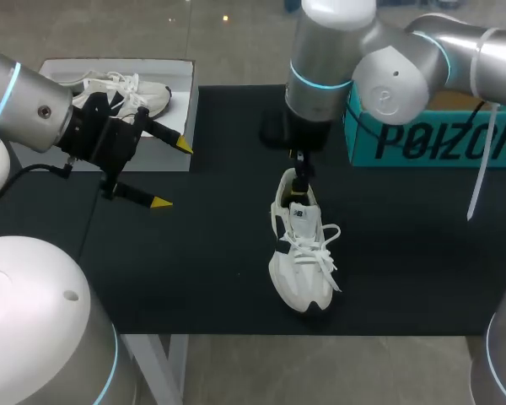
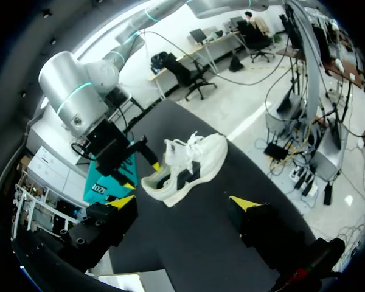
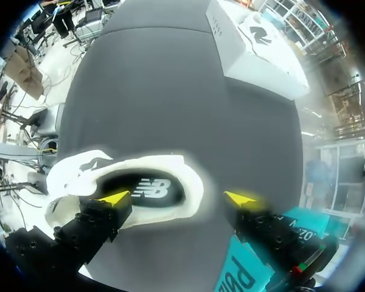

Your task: Take the shoe out of the shoebox, open the shoe tongue, remove and reinsert the insole, then place the shoe into the shoebox

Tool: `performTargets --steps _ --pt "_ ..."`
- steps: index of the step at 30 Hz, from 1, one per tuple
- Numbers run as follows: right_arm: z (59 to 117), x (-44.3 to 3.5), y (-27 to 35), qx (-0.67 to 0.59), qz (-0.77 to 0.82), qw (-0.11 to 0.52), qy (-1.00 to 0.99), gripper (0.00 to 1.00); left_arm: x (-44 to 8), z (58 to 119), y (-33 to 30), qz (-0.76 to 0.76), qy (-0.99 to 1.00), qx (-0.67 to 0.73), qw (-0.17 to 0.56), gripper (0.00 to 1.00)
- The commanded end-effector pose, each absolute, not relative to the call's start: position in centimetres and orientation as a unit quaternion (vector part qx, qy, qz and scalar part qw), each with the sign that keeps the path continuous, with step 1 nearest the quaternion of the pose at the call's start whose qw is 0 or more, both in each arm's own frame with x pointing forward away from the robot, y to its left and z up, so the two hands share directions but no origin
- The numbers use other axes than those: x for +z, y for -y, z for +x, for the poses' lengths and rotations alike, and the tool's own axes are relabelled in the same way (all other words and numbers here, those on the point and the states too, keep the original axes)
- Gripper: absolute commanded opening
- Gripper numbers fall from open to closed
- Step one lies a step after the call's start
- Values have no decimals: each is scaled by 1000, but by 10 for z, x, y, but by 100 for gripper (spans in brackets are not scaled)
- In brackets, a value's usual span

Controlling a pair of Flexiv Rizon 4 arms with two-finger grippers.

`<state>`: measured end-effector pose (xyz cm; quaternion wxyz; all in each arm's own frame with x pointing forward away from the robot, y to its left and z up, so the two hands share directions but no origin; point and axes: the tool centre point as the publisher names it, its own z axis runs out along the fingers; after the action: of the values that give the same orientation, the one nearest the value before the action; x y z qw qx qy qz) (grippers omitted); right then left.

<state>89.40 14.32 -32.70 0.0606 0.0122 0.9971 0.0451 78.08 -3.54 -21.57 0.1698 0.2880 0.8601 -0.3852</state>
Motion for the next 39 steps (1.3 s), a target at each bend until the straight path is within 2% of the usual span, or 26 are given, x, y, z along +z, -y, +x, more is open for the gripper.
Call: performTargets --steps 1,15,19,22,23,25,26,39 --pt "901 -338 -146 44 13 54 -997 100 -215 780 36 288 -861 -383 169 100" --pt "917 -352 -147 33 15 46 -998 98 -215 780 36 288 -861 -383 169 100" --pt "921 -353 -146 31 17 47 -998 84 -215 780 36 288 -861 -383 169 100" --pt "924 -353 -145 31 19 46 -998 79 -215 780 36 288 -861 -383 169 100" --pt "924 -354 -145 31 20 46 -998 73 -215 780 36 288 -861 -383 169 100" --pt "925 -354 -146 31 20 47 -998 52 -215 780 36 288 -861 -383 169 100" --pt "925 -354 -146 31 21 47 -998 48 -215 780 36 288 -861 -383 169 100" --pt "919 -353 -145 28 23 49 -998 12 -215 780 36 288 -861 -383 169 100"
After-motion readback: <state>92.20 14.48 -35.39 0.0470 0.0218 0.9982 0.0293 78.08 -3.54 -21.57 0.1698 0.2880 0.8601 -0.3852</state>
